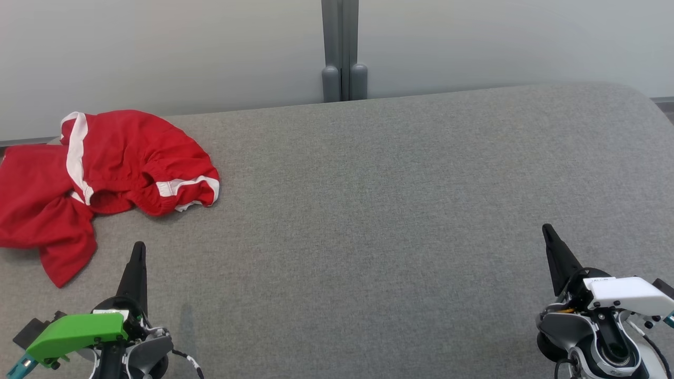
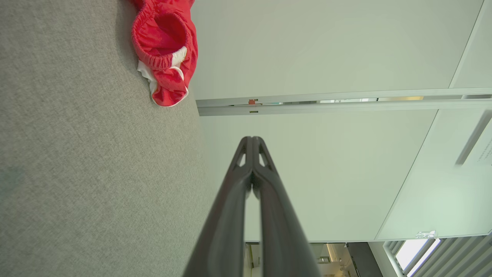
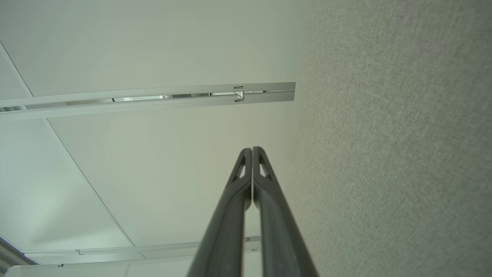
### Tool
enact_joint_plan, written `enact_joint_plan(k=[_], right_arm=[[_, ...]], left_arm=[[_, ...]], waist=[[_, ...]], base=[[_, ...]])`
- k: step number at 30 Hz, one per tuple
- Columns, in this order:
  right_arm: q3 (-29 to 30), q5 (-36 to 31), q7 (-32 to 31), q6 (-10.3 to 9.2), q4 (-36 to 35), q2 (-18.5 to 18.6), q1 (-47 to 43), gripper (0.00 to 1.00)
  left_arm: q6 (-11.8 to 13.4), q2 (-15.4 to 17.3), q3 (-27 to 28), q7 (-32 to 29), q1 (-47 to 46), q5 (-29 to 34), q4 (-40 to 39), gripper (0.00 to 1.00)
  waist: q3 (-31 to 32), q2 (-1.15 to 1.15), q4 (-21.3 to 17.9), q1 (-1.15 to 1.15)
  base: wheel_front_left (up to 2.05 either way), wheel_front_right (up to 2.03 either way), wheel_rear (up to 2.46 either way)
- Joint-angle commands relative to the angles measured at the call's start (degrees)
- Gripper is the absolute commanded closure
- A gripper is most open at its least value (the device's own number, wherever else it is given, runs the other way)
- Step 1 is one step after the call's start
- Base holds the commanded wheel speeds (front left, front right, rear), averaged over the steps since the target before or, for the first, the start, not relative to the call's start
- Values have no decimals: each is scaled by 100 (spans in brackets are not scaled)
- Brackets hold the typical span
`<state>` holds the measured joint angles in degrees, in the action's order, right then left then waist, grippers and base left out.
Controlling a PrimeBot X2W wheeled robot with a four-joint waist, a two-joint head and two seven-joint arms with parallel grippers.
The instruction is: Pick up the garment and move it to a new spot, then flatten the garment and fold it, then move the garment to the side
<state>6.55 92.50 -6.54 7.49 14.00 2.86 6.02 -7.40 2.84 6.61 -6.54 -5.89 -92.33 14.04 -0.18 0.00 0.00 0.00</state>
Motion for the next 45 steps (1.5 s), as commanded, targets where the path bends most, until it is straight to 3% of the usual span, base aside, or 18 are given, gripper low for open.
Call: enact_joint_plan(k=[1,45], right_arm=[[-1,-18,-7,0,7,6,40,100],[-1,-18,-6,0,7,6,40,100]], left_arm=[[-30,7,3,-14,-65,-18,-8,100],[-30,7,3,-14,-66,-18,-8,100]], waist=[[0,0,0,0],[0,0,0,0]], base=[[0,0,0],[0,0,0]])
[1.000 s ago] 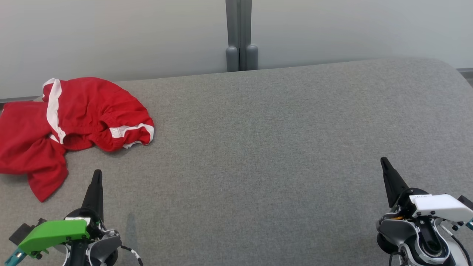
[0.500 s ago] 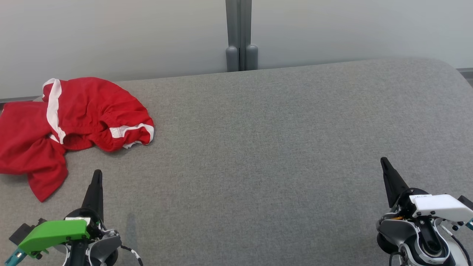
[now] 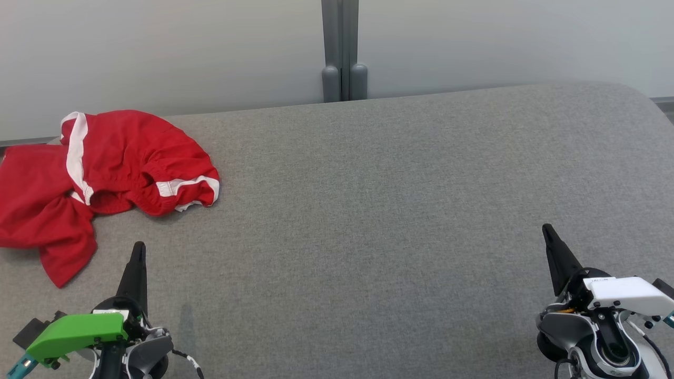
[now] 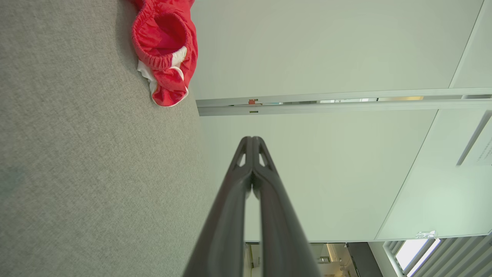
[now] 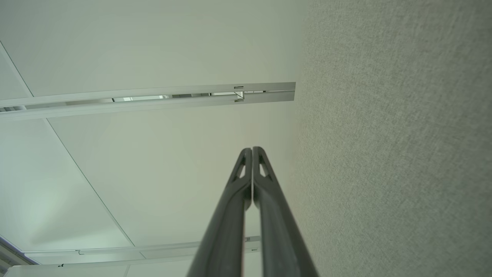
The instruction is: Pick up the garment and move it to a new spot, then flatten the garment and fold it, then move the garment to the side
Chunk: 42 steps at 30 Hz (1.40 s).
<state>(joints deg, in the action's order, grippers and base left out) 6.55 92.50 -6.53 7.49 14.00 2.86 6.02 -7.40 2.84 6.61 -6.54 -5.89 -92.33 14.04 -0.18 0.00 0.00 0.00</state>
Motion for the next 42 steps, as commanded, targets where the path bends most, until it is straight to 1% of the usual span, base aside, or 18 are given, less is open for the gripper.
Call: enact_joint_plan(k=[1,42], right_arm=[[-1,-18,-7,0,7,6,40,100],[-2,-19,-7,0,7,6,40,100]], left_arm=[[-30,7,3,-14,-66,-18,-8,100],[-30,8,3,-14,-66,-19,-8,100]], waist=[[0,0,0,0],[0,0,0,0]], base=[[0,0,0],[0,0,0]])
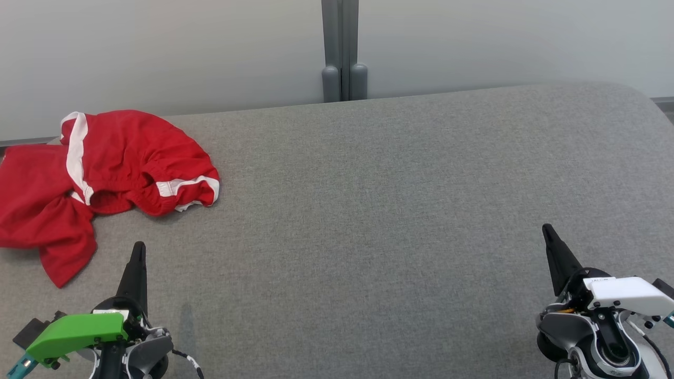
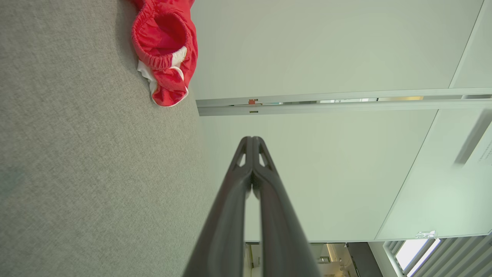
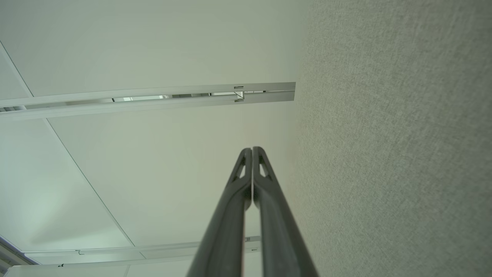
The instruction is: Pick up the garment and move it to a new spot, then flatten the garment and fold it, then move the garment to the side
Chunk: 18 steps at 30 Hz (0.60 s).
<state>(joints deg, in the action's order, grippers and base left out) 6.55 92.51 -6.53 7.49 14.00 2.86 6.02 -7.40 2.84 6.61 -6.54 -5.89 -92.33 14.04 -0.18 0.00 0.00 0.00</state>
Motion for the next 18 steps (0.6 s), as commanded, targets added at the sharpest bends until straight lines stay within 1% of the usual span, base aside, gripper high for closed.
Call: enact_joint_plan(k=[1,10,11,14,18], right_arm=[[-2,-19,-7,0,7,6,40,100],[-2,-19,-7,0,7,6,40,100],[-2,-1,3,0,1,0,-1,0],[-13,-1,6,-1,144,-39,-114,0],[-85,-32,116,-1,142,-40,-157,0]], left_arm=[[-30,8,3,-14,-66,-19,-8,100],[-30,8,3,-14,-66,-18,-8,100],[0,0,-3,2,1,1,2,0],[10,-33,-19,11,107,2,154,0],[9,-34,-143,121,140,42,142,0]], waist=[[0,0,0,0],[0,0,0,0],[0,0,0,0],[0,0,0,0],[0,0,0,0]], base=[[0,0,0],[0,0,0],[0,0,0],[0,0,0],[0,0,0]])
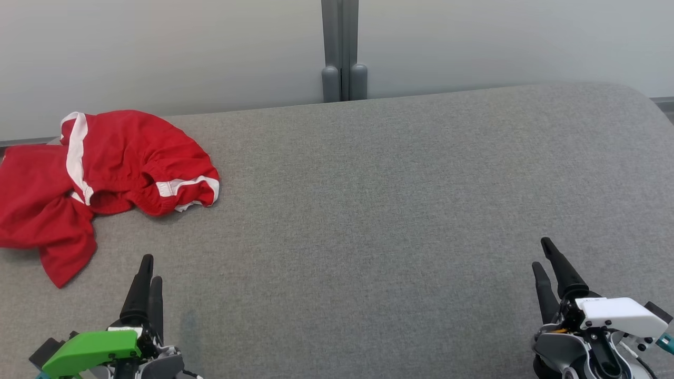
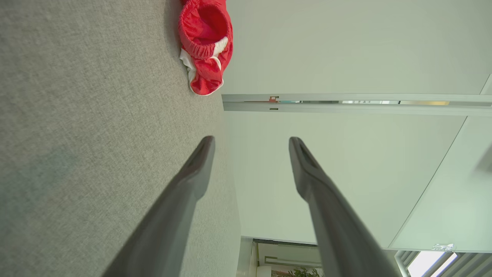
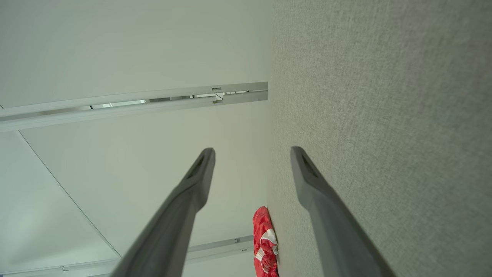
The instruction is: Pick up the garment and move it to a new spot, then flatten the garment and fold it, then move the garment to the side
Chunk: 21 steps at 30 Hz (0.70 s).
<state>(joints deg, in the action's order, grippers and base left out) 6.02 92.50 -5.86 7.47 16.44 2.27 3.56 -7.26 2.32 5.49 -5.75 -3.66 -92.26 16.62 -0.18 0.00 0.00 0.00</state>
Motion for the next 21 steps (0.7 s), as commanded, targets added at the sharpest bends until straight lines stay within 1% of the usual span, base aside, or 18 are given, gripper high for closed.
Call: enact_joint_plan(k=[1,6,12,21], right_arm=[[-44,-44,75,1,-104,20,82,0],[-68,-219,219,1,-119,24,49,0],[-60,-694,378,1,-238,28,21,0],[-194,-2029,599,2,-623,34,-71,0]], left_arm=[[-6,19,-54,68,-78,57,-124,0],[6,22,-160,211,-51,256,-199,0],[75,26,-266,370,-27,666,-388,0],[328,32,-511,591,-10,1606,-777,0]], waist=[[1,0,0,0],[4,0,-1,0],[10,0,-2,0],[17,0,1,0]], base=[[0,0,0],[0,0,0],[0,0,0],[0,0,0]])
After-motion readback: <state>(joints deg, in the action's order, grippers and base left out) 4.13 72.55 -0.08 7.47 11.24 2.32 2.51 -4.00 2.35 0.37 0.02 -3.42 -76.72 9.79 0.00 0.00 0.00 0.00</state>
